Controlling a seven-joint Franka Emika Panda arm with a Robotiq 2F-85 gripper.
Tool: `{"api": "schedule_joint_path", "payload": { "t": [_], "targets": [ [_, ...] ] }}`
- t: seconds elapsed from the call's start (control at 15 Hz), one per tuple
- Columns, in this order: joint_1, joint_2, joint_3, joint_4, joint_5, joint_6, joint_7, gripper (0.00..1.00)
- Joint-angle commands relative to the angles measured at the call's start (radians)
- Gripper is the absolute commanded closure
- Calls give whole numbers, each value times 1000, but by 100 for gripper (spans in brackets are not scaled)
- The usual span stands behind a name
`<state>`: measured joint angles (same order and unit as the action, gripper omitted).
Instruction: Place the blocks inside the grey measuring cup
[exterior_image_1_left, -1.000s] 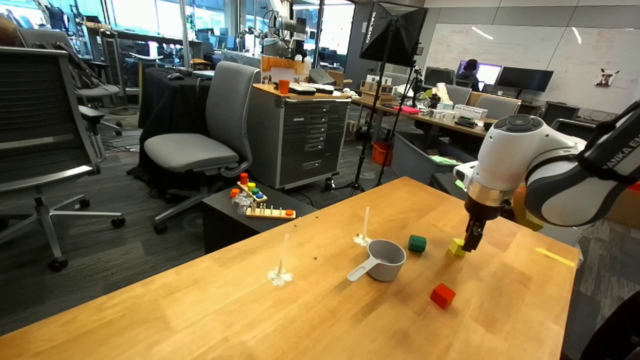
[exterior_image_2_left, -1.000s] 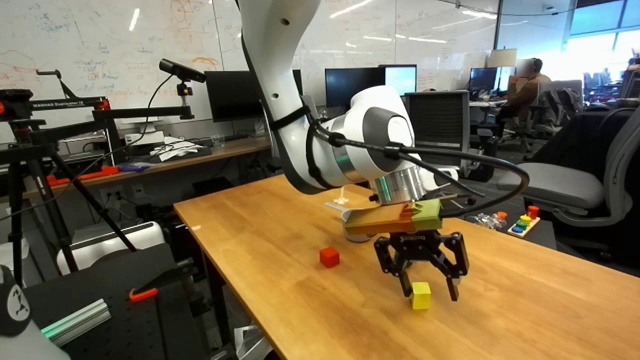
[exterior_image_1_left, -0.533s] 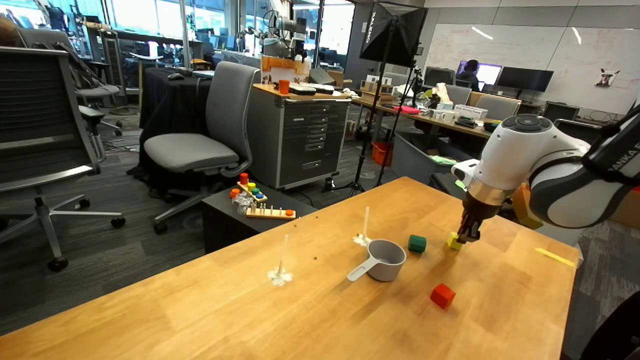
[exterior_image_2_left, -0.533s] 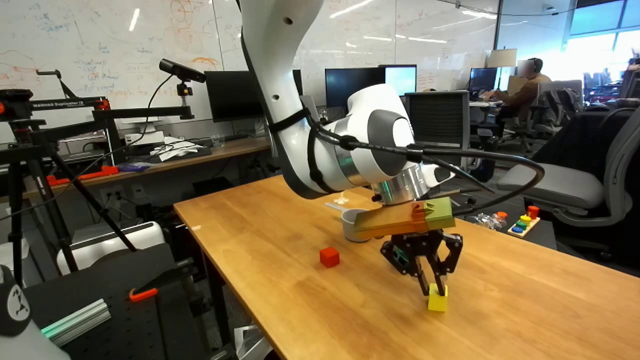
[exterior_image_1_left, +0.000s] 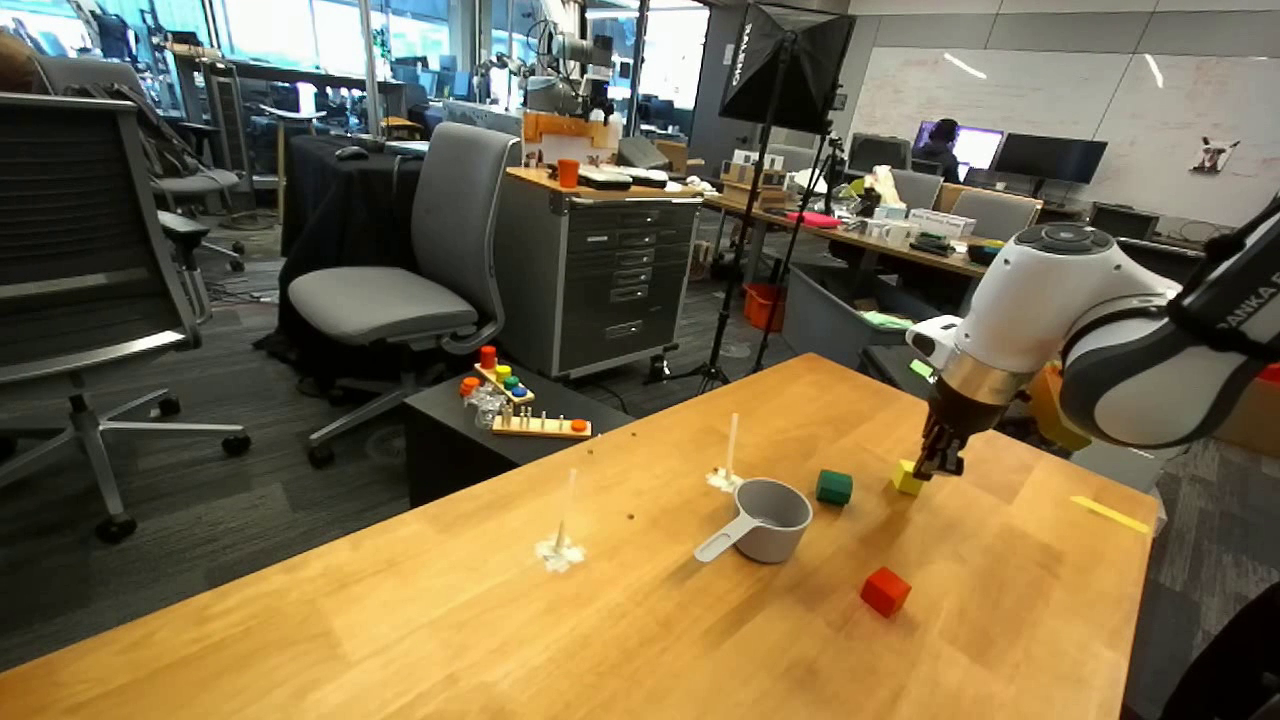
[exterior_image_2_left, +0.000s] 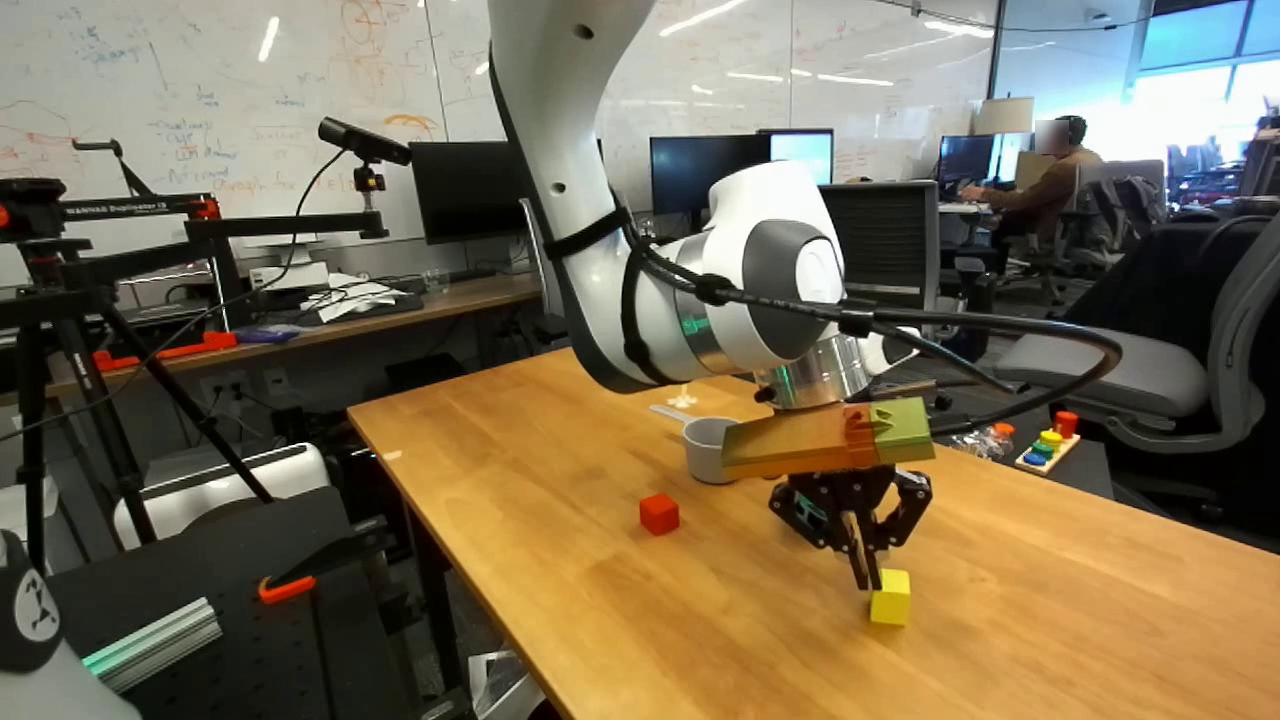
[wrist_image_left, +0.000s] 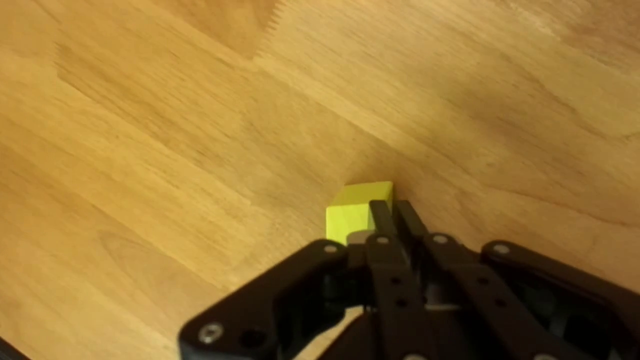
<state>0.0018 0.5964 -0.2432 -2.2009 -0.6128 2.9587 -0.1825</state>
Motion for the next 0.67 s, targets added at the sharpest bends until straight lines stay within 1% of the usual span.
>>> {"api": "schedule_joint_path", "payload": {
  "t": [0.0, 0.2, 0.33, 0.4, 0.53, 0.6],
  "targets": [
    [-22, 4, 20, 3, 19, -12, -47, 60],
    [-12, 6, 14, 9, 15, -20, -47, 35],
    [-16, 0, 21, 11, 20, -32, -55, 21],
    [-10, -3, 18, 14, 20, -37, -51, 13],
    [-18, -12, 28, 25, 23, -46, -65, 1],
    [-22, -11, 32, 40, 26, -54, -74, 0]
  ]
}}
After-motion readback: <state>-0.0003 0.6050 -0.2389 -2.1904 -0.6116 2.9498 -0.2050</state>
